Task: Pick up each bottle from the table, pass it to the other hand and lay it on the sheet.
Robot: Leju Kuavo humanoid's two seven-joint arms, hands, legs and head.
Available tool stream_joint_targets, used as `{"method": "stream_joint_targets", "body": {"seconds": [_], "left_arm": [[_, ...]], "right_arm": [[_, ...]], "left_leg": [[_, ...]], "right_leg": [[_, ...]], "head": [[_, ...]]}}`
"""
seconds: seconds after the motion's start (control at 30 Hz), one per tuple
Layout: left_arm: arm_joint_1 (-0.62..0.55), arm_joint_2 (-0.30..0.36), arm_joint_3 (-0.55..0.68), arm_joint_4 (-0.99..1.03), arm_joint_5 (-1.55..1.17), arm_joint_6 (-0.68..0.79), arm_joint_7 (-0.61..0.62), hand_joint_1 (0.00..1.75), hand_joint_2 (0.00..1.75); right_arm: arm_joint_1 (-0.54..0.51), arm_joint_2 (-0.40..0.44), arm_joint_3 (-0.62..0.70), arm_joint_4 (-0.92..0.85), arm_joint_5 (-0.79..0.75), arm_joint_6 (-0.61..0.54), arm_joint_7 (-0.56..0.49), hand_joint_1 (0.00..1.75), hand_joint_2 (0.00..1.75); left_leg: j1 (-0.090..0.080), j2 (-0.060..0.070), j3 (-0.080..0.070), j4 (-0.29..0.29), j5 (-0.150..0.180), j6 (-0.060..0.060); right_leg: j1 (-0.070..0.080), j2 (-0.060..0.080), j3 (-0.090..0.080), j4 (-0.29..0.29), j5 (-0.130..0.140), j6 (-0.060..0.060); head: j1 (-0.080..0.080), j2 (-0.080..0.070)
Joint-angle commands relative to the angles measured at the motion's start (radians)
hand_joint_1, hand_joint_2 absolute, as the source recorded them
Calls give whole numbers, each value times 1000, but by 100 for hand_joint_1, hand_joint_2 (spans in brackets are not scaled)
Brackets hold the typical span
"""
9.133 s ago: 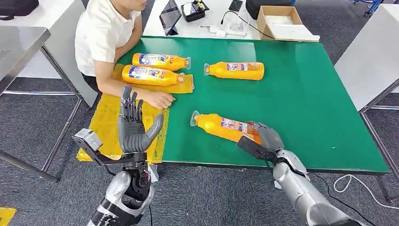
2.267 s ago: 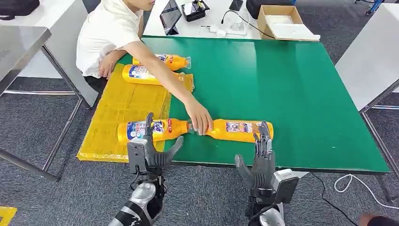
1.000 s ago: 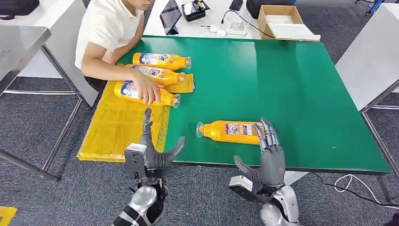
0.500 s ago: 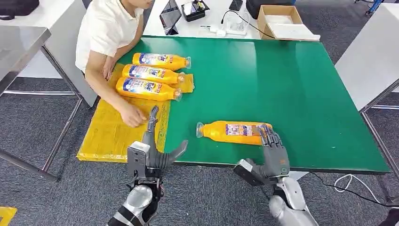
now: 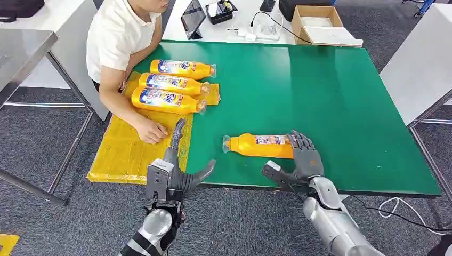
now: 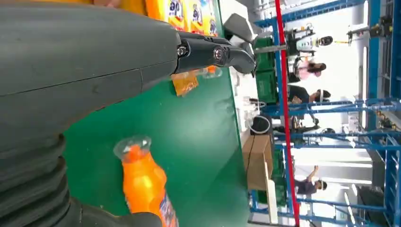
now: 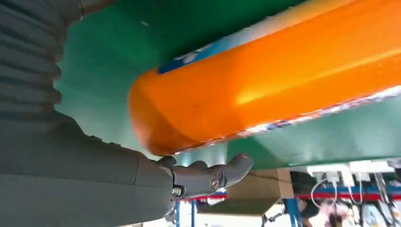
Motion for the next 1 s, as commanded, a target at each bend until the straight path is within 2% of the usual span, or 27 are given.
{"method": "stream_joint_targets", "body": {"seconds": [0.03,0.1,0.27,0.3,0.47,0.6,0.67,0.73,0.83,0.87,1.0], "left_arm": [[-49,23,-31,44,6,-10,12,0,175],[-52,22,-30,48,6,-8,14,0,175],[-66,20,-33,59,9,-15,15,0,175],[-66,19,-34,59,9,-16,15,0,175],[-68,23,-44,56,10,-28,15,0,175],[-61,29,-44,48,6,-26,23,0,175],[-63,30,-43,52,6,-29,25,0,175],[-63,30,-41,51,4,-35,36,0,175],[-57,30,-34,42,4,-42,46,0,175],[-54,30,-32,42,5,-43,49,0,175],[-51,30,-29,40,5,-45,52,0,175]], "right_arm": [[-134,75,84,179,34,42,13,0,175],[-138,74,93,185,43,44,16,0,175],[-164,84,99,210,48,59,36,0,175],[-167,85,99,211,48,62,36,0,175],[-175,94,116,210,64,51,41,0,175],[-161,98,120,203,63,64,49,0,175],[-161,98,123,209,66,76,66,0,175],[-178,99,125,230,74,159,154,0,175],[-192,98,123,235,85,203,229,0,175],[-196,96,126,241,88,223,244,0,175],[-200,94,130,249,93,249,258,0,175]], "left_leg": [[1,2,3,0,-1,-2],[1,3,6,0,-3,-3],[0,0,2,0,-1,-1],[2,2,7,1,-4,-2],[0,0,1,0,0,-1],[0,0,3,0,-1,-2],[1,1,5,0,-2,-2],[1,0,5,0,-2,-2],[2,2,9,1,-5,-3],[1,1,4,1,-2,-2],[1,-1,4,-1,-1,-2]], "right_leg": [[1,2,2,0,-1,-2],[2,2,5,0,-2,-4],[0,1,1,0,-1,-1],[2,2,6,1,-3,-3],[0,0,1,0,0,-1],[1,1,2,0,-1,-2],[1,1,5,0,-2,-3],[1,0,5,0,-2,-3],[2,3,8,0,-4,-4],[1,1,4,1,-2,-2],[1,0,4,-1,-1,-2]], "head": [[0,0],[0,0],[0,0],[0,0],[0,0],[0,0],[0,0],[0,0],[0,0],[0,0],[0,0]]}}
